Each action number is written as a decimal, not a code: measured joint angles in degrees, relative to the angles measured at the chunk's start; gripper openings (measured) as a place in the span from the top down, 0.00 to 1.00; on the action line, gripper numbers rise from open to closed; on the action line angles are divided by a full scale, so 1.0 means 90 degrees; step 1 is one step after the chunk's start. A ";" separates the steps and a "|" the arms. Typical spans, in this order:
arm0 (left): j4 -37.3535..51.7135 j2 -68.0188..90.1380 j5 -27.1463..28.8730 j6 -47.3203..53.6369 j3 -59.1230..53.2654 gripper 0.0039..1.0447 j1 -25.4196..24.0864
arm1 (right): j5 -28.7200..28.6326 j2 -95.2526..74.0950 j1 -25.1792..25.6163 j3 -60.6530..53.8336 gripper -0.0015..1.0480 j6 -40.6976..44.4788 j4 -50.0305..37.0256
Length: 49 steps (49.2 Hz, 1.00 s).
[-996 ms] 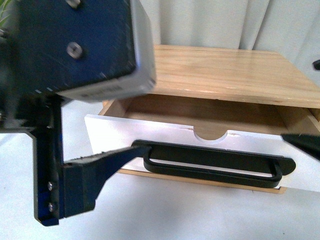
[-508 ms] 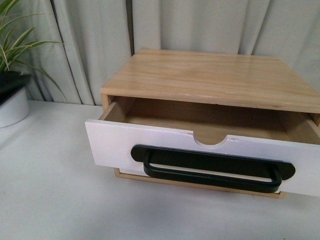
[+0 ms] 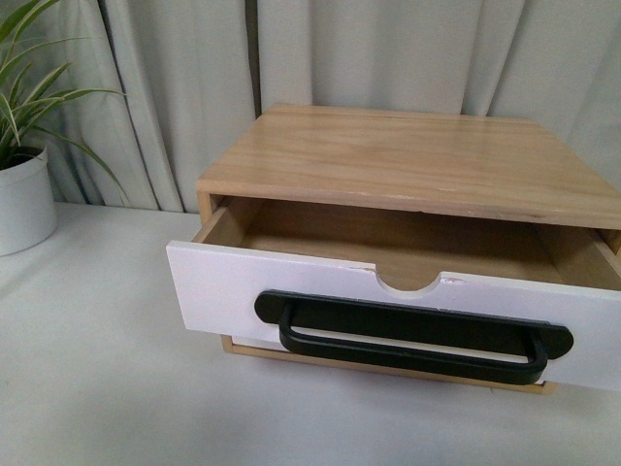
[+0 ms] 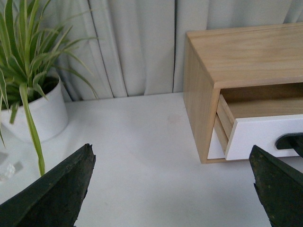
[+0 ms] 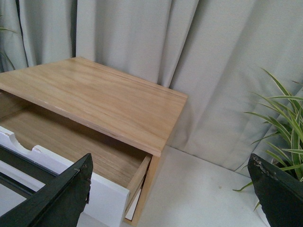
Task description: Pull drawer
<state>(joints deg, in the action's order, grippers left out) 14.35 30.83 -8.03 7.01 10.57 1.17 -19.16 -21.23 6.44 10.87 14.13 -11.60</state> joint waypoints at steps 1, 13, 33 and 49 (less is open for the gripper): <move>-0.0019 -0.0012 0.0000 -0.0075 -0.0007 0.05 0.0000 | 0.0000 0.0000 -0.0002 -0.0002 0.09 -0.0019 0.0000; 0.0559 -0.0104 0.0627 -0.0525 -0.0238 0.16 -0.0063 | 0.0750 0.0070 -0.0250 -0.0022 0.14 -0.0420 0.0131; 0.0357 -0.1107 0.0894 -0.0716 -0.0811 0.90 -0.0119 | 0.2101 0.0826 -0.0692 -0.0685 0.88 -0.1462 0.0274; 0.0090 -0.1724 0.0886 -0.0767 -0.1122 0.96 -0.0119 | 0.2101 0.1831 -0.0692 -0.0920 0.99 -0.1486 0.1241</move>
<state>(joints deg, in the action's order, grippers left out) 15.16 15.31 -0.05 0.10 0.47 0.10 -0.25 -4.75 0.21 2.59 0.75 -0.43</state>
